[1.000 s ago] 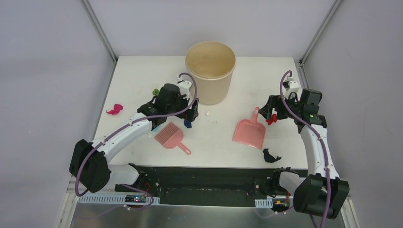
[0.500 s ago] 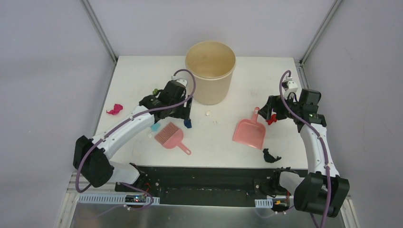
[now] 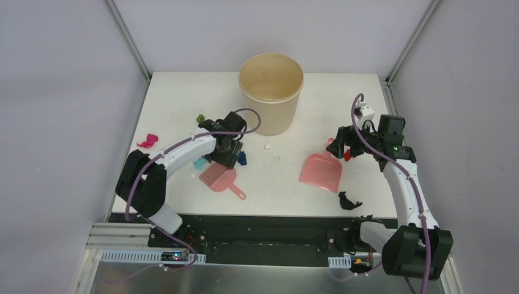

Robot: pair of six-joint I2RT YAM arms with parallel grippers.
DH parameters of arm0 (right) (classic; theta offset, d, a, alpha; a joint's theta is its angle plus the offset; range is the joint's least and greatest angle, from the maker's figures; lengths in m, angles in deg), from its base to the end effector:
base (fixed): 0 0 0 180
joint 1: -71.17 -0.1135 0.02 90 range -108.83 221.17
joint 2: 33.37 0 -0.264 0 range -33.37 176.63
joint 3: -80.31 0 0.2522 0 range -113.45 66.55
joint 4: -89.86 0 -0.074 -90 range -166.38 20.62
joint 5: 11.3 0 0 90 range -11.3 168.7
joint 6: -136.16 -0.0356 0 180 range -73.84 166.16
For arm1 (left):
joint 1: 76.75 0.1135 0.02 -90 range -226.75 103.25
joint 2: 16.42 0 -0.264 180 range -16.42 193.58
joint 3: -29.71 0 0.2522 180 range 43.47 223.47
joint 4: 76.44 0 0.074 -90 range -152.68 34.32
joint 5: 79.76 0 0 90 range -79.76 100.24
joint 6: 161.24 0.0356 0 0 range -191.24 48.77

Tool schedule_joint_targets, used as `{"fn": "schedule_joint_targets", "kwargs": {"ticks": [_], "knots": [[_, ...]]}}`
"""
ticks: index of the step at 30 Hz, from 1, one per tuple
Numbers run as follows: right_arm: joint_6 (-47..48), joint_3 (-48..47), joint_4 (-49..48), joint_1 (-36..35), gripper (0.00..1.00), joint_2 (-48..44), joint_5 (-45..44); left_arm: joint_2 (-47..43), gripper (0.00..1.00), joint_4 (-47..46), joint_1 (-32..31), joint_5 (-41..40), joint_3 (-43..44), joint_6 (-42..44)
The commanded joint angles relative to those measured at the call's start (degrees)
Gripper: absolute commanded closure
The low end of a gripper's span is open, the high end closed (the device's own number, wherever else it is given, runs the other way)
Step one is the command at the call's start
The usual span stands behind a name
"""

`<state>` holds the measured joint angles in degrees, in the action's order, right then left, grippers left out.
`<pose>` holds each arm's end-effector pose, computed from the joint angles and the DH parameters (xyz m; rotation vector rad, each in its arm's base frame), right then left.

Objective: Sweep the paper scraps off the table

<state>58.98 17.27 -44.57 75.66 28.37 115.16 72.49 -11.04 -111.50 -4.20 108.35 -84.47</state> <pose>0.2216 0.0038 0.2801 -0.4657 2.1775 0.5782 0.2433 -0.1580 0.2274 0.4800 2.7654 0.1814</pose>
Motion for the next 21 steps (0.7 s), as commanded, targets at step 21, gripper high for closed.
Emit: {"fn": "schedule_joint_targets", "kwargs": {"ticks": [21], "knots": [[4.76,-2.4,1.06,-4.07,0.07,1.5,-3.6,6.12,0.7,-5.47,1.6,6.68,0.04,8.43]]}}
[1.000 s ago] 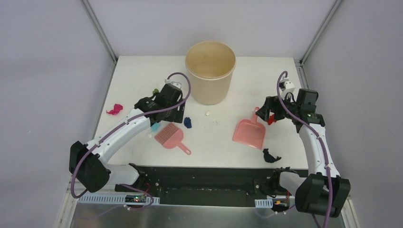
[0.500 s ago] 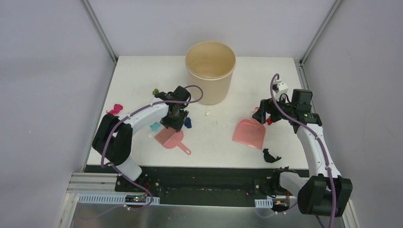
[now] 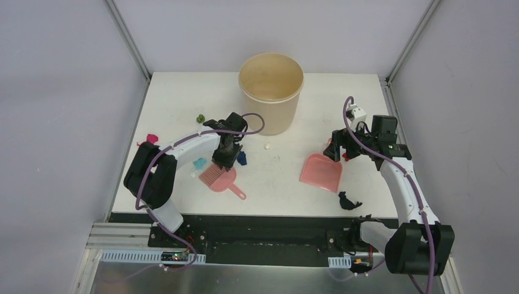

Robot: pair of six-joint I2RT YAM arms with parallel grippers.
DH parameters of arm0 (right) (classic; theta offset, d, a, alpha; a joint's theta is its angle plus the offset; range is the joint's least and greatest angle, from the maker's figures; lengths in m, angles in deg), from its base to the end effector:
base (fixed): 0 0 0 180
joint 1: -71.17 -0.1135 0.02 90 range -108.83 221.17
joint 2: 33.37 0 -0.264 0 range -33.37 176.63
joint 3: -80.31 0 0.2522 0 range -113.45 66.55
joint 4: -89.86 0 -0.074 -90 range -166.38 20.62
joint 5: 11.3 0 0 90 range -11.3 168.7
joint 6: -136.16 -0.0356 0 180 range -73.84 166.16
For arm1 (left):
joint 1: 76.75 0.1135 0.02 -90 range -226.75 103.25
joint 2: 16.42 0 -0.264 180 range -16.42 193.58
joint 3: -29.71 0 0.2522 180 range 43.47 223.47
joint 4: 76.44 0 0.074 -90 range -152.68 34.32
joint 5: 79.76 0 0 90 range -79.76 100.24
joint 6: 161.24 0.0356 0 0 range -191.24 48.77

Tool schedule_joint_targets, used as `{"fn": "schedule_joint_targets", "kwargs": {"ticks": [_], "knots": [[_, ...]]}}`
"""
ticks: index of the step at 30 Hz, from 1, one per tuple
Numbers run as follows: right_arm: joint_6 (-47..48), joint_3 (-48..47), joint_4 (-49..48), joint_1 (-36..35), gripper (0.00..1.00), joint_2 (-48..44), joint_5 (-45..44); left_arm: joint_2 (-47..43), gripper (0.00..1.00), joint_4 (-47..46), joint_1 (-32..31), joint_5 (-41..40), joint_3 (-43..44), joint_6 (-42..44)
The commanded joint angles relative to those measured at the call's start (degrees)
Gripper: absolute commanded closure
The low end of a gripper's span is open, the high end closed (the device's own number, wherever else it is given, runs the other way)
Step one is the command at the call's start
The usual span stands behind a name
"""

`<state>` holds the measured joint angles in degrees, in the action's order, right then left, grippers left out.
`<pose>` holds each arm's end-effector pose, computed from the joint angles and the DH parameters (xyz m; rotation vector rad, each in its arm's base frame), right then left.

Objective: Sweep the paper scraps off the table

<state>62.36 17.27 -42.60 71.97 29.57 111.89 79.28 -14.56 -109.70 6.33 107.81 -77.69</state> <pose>0.2226 0.0164 0.2726 -0.5669 2.2208 0.5400 0.2586 -0.1647 0.1923 0.6662 2.8695 0.0032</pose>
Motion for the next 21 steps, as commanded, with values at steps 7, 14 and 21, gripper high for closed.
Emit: {"fn": "schedule_joint_targets", "kwargs": {"ticks": [7,14,21], "knots": [[1.55,-2.5,-0.71,-0.57,0.07,0.71,-0.65,2.92,0.61,-2.94,-0.19,0.38,1.11,1.35],[1.89,-2.78,-0.14,-0.62,0.07,0.87,-0.65,6.16,0.69,-2.66,-0.21,2.1,2.06,1.54],[1.97,-2.8,-0.04,-0.63,0.07,0.77,-0.5,5.78,1.0,-2.5,-0.19,5.64,2.15,1.59]]}}
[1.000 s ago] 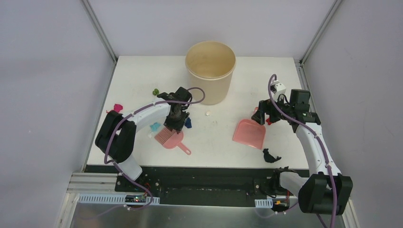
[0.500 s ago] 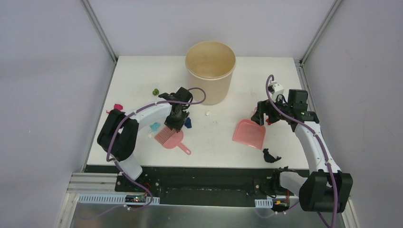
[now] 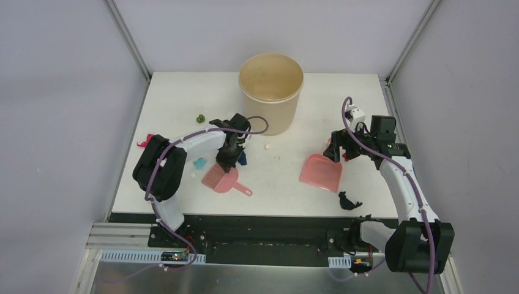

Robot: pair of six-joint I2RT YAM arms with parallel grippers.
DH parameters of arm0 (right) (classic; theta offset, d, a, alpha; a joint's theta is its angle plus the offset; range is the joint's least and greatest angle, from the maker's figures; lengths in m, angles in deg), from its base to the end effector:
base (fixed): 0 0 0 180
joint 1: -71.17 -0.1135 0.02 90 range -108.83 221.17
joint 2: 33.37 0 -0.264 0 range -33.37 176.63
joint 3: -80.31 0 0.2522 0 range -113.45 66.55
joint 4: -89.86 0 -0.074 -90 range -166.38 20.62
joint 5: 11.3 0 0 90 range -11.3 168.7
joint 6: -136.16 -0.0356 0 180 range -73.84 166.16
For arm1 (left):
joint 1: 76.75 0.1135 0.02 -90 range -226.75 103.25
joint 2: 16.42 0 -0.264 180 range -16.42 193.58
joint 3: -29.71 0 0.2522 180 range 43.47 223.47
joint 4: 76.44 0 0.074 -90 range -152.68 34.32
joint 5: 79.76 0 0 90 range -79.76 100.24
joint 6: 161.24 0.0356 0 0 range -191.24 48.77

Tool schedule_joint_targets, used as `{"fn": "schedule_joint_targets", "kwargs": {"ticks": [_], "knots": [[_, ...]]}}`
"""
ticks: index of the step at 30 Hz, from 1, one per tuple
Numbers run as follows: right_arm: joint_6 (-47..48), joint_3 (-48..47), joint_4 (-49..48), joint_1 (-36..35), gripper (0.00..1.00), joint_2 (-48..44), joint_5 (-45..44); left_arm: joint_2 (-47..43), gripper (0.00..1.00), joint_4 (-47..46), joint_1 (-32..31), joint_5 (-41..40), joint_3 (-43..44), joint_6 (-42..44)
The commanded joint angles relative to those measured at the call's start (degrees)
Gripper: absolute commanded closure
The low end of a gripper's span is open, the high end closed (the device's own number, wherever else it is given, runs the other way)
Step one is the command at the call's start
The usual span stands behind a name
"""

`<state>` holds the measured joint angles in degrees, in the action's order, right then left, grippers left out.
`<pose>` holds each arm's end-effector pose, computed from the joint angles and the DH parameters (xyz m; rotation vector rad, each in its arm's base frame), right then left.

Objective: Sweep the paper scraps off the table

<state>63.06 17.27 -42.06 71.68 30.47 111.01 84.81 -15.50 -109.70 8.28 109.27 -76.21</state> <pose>0.2244 0.0170 0.2685 -0.5763 2.2450 0.5290 0.2691 -0.1730 0.1706 0.7241 2.9201 -0.0145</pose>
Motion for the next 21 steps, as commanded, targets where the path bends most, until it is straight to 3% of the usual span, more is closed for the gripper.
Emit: {"fn": "schedule_joint_targets", "kwargs": {"ticks": [1,12,16,17,19,21], "knots": [[1.28,-2.84,-0.51,-0.35,0.07,-0.11,0.37,-0.17,1.0,-1.52,-0.19,3.94,0.67,0.13],[0.45,-2.42,-0.44,-0.37,0.07,1.22,3.48,-15.14,1.0,-6.87,-0.27,15.87,-2.31,-4.19],[-0.2,-2.84,0.12,-0.34,0.07,2.48,5.69,-16.41,1.0,-7.51,-0.32,12.37,-2.36,-5.87],[-0.27,-2.89,0.17,-0.35,0.07,2.45,5.96,-16.37,0.94,-7.32,-0.36,8.22,-2.2,-6.6],[-0.29,-2.76,0.03,-0.34,0.07,2.05,5.96,-15.71,0.66,-5.81,-0.28,-1.38,-1.55,-9.53],[-0.22,-2.67,-0.09,-0.4,0.07,1.55,5.48,-13.92,0.48,-2.6,-0.07,-7.74,0.05,-14.2]]}}
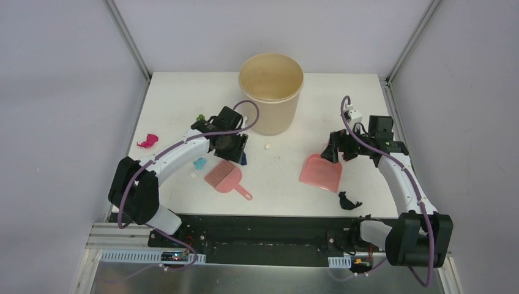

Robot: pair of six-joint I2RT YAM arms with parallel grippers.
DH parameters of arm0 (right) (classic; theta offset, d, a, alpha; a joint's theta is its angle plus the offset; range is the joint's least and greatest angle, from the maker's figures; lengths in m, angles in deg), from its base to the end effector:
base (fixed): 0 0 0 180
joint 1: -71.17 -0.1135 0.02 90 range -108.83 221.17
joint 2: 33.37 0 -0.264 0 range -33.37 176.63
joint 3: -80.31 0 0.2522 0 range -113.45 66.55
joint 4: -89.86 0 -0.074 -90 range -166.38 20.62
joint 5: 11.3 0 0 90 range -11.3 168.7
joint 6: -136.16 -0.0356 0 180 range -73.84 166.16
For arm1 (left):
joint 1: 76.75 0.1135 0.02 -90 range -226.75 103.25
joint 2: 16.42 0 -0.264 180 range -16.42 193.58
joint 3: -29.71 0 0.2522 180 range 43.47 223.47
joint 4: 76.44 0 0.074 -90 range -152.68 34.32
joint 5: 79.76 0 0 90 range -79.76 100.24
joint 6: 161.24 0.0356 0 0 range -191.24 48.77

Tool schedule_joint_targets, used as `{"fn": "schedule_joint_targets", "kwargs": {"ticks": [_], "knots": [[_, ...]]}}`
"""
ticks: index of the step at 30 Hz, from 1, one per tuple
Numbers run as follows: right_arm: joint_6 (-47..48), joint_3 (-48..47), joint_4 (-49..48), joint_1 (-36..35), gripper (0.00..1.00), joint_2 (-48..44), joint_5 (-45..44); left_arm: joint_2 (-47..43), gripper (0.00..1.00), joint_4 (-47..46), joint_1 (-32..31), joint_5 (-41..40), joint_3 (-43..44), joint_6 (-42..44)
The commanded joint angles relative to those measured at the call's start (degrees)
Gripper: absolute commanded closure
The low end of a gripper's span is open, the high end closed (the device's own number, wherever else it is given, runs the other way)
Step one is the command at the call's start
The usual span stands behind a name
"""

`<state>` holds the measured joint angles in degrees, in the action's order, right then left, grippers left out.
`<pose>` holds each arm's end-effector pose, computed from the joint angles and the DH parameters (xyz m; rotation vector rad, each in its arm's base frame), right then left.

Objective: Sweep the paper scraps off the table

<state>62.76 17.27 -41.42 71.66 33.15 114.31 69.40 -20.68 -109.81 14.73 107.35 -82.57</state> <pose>0.2298 0.0188 0.2590 -0.5815 2.2765 0.6229 0.2486 -0.1652 0.2426 0.5389 2.6762 -0.3377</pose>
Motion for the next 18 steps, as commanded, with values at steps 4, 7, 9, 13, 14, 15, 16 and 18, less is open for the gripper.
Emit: {"fn": "schedule_joint_targets", "kwargs": {"ticks": [4,7,9,13,14,15,16,18], "knots": [[0.38,-2.6,-0.69,-0.35,0.07,-1.8,1.7,3.59,0.45,4.47,0.67,-12.66,1.57,-15.79],[0.7,-2.58,-0.57,-0.36,0.07,-2.16,1.58,4.25,0.47,2.9,0.81,-13.11,-0.17,-19.53],[0.8,-2.64,-0.46,-0.36,0.06,-2.19,1.65,4.44,0.49,1.34,0.89,-14.8,-1.88,-22.18],[1.38,-2.99,0.19,-1.58,0.06,-1.97,1.53,6.03,0.55,-1.02,1.54,-17.84,-3.9,-26.28],[1.6,-3.08,0.26,-1.68,0.07,-1.97,1.44,6.64,0.56,-1.3,1.96,-18.22,-4.05,-27.83],[1.71,-3.1,0.45,-1.79,0.06,-1.97,1.33,7.12,0.56,-1.86,2.46,-17.96,-4.36,-28.84],[1.9,-3.18,0.53,-1.87,0.07,-2.01,1.31,7.47,0.56,-2.81,2.89,-17.21,-4.78,-29.57],[2.31,-3.27,0.86,-2.09,0.06,-1.98,1.0,8.56,0.58,-4.94,3.44,-15.37,-5.6,-30.56]]}}
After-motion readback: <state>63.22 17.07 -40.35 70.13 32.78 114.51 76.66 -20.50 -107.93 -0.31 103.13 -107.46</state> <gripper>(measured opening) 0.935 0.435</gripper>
